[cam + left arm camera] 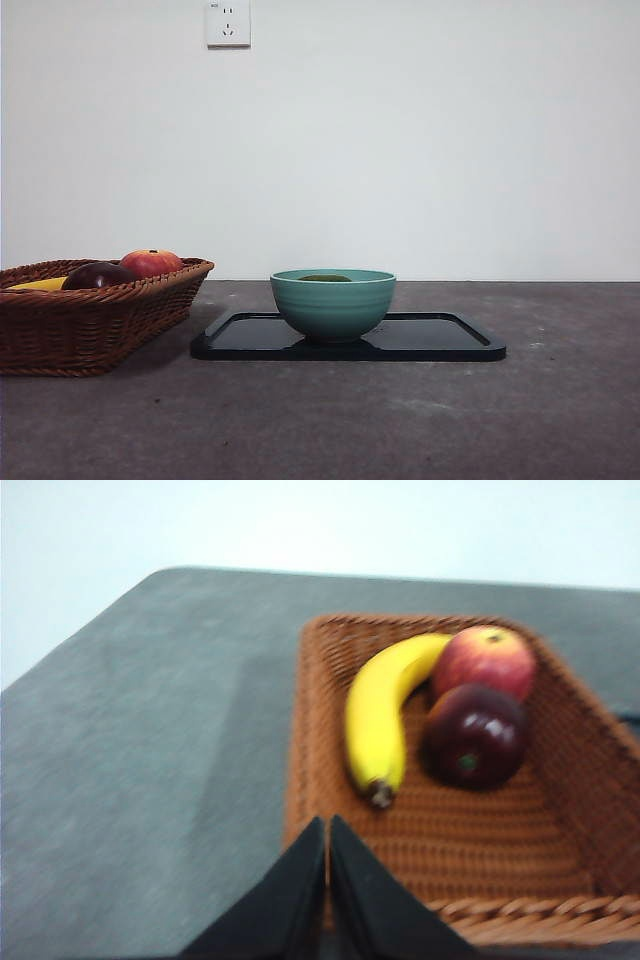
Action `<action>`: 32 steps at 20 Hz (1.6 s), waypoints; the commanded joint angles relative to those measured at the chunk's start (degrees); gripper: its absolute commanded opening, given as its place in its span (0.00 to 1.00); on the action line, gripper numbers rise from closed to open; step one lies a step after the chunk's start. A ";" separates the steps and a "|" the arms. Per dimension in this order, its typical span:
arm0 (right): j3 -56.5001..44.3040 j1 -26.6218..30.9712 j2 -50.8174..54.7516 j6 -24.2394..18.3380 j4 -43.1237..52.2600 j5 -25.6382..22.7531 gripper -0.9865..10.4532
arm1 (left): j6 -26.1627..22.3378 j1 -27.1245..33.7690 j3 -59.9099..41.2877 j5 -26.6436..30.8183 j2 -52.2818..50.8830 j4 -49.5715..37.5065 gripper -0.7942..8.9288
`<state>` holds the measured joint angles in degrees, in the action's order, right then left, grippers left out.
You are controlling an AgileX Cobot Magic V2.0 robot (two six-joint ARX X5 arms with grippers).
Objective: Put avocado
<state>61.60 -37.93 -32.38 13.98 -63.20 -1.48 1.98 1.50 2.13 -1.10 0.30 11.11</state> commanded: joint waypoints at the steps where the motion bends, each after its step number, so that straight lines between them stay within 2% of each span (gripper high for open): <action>1: 0.33 -0.57 -0.39 0.61 0.59 -0.04 0.10 | 0.37 0.02 -1.49 -0.61 -0.11 -0.15 0.09; 26: 0.33 0.68 -0.33 0.59 0.59 -0.02 0.10 | 0.61 -0.07 -1.49 -0.59 -0.11 -0.35 0.09; 27: 0.33 2.08 -0.33 0.07 0.50 -0.04 0.10 | 0.61 -0.07 -1.49 -0.59 -0.11 -0.35 0.09; 30: -1.25 9.18 0.44 -8.09 2.73 -1.16 0.10 | 0.61 -0.07 -1.49 -0.59 -0.11 -0.35 0.09; 32: -7.78 16.15 2.82 -13.09 13.64 -1.46 0.10 | 0.61 -0.07 -1.49 -0.61 -0.11 -0.35 0.09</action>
<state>54.24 -22.35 -29.36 4.89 -51.92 -2.79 2.46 1.48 1.85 -1.48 0.30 10.35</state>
